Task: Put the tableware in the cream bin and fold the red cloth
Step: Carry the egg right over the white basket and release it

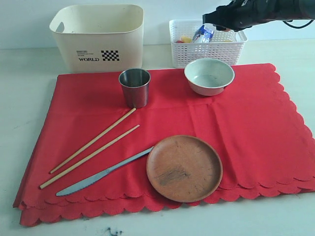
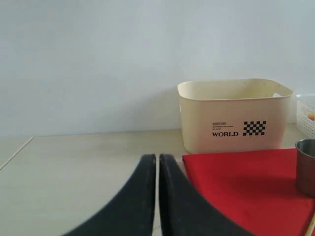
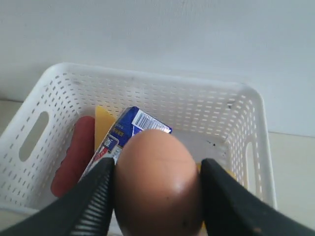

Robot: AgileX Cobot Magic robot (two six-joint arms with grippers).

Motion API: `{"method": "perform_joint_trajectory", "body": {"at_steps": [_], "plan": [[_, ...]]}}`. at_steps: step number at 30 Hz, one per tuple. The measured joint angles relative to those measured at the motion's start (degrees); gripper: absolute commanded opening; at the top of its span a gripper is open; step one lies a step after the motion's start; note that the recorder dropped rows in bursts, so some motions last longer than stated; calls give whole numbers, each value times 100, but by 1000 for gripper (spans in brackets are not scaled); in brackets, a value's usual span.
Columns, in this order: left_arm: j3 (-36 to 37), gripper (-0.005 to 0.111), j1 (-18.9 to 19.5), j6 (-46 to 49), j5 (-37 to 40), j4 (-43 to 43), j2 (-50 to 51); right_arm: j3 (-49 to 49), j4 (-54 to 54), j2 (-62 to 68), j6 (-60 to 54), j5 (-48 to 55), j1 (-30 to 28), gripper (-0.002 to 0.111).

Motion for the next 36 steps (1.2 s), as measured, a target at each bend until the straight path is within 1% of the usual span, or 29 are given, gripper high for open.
{"method": "perform_joint_trajectory", "body": {"at_steps": [1,2,3,6,7,12,15,16,23,27,30,36], "plan": [[0,5,0,0,0,0,0,-134,0,148,0,-11,0,11],[0,5,0,0,0,0,0,-180,0,215,0,-25,0,19],[0,5,0,0,0,0,0,-268,9,323,0,-37,0,22],[0,5,0,0,0,0,0,-321,9,465,0,-144,0,42],[0,5,0,0,0,0,0,-321,9,477,0,-168,0,47],[0,5,0,0,0,0,0,-321,14,477,10,-446,0,58],[0,5,0,0,0,0,0,-334,14,477,10,-486,0,72],[0,5,0,0,0,0,0,-342,23,477,10,-497,0,73],[0,5,0,0,0,0,0,-345,23,477,21,-457,0,74],[0,5,0,0,0,0,0,-345,11,473,21,-52,0,71],[0,5,0,0,0,0,0,-345,-8,367,21,327,0,65],[0,5,0,0,0,0,0,-345,-8,-87,21,991,0,45]]}}
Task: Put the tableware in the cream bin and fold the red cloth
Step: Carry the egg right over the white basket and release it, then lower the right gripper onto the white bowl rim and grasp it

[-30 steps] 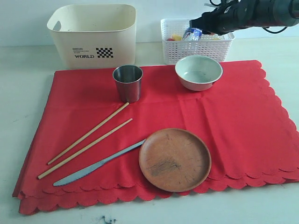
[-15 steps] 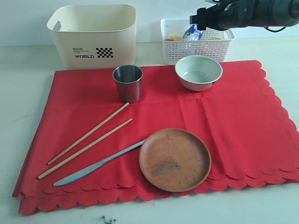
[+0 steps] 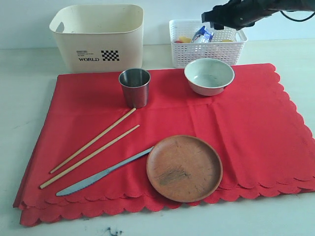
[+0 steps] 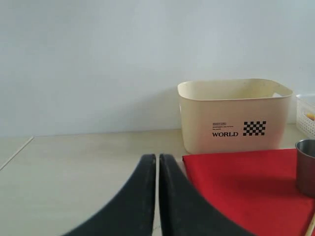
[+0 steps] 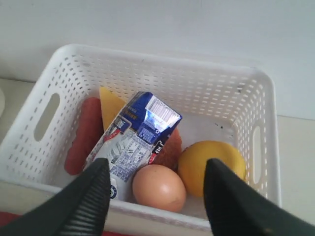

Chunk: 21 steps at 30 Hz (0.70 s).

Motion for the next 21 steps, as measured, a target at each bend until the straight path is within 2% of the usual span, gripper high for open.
{"method": "perform_joint_trajectory", "body": {"at_steps": [8,14,21], "plan": [[0,5,0,0,0,0,0,0,-55,-587,-120,1049,0,18],[0,5,0,0,0,0,0,-10,-257,-805,-156,1963,0,2],[0,5,0,0,0,0,0,489,-475,-982,-302,2261,0,0]]}}
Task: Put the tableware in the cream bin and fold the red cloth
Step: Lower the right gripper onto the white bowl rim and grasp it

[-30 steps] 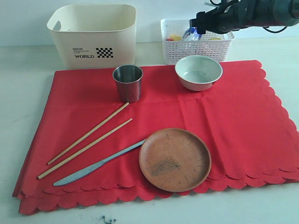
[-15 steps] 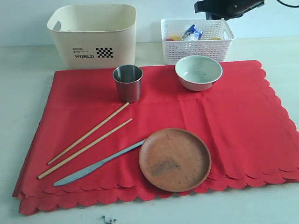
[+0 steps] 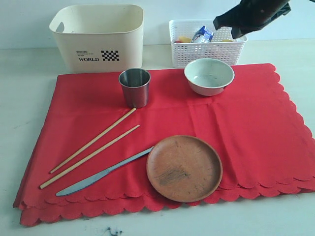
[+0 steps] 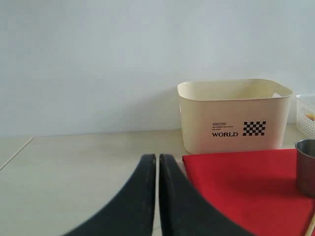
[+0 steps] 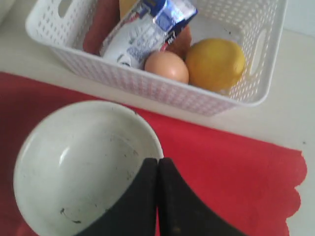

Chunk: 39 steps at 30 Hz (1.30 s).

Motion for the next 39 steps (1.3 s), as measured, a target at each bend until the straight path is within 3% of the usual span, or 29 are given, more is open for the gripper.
{"method": "perform_joint_trajectory", "body": {"at_steps": [9,18,21,34,39], "plan": [[0,5,0,0,0,0,0,718,-129,-22,35,-168,0,4],[0,5,0,0,0,0,0,726,-129,372,739,-470,0,48],[0,5,0,0,0,0,0,726,-138,484,761,-577,0,54],[0,5,0,0,0,0,0,726,-138,892,721,-987,0,52],[0,5,0,0,0,0,0,726,-138,933,721,-1057,0,29]]}}
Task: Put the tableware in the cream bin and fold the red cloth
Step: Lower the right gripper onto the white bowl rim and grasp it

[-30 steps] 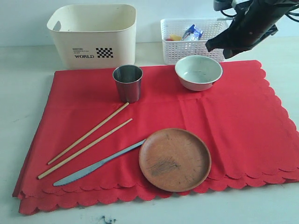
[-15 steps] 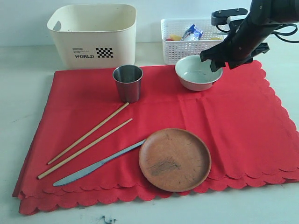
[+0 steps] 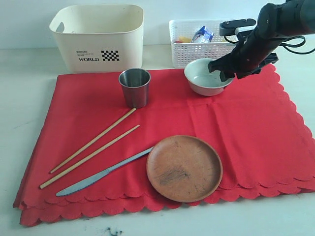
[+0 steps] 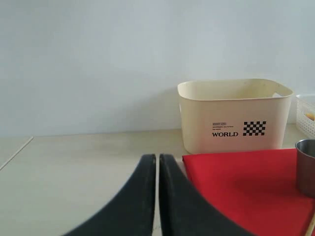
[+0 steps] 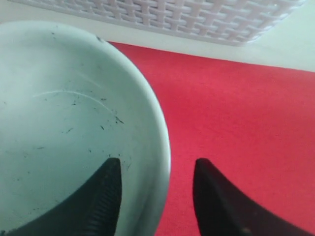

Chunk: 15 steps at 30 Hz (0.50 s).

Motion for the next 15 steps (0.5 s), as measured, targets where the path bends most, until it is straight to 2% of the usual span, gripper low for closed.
{"method": "perform_joint_trajectory", "body": {"at_steps": [6,15], "plan": [[0,5,0,0,0,0,0,0,13,0,0,-86,0,0],[0,5,0,0,0,0,0,0,436,-73,41,-66,0,0]]}}
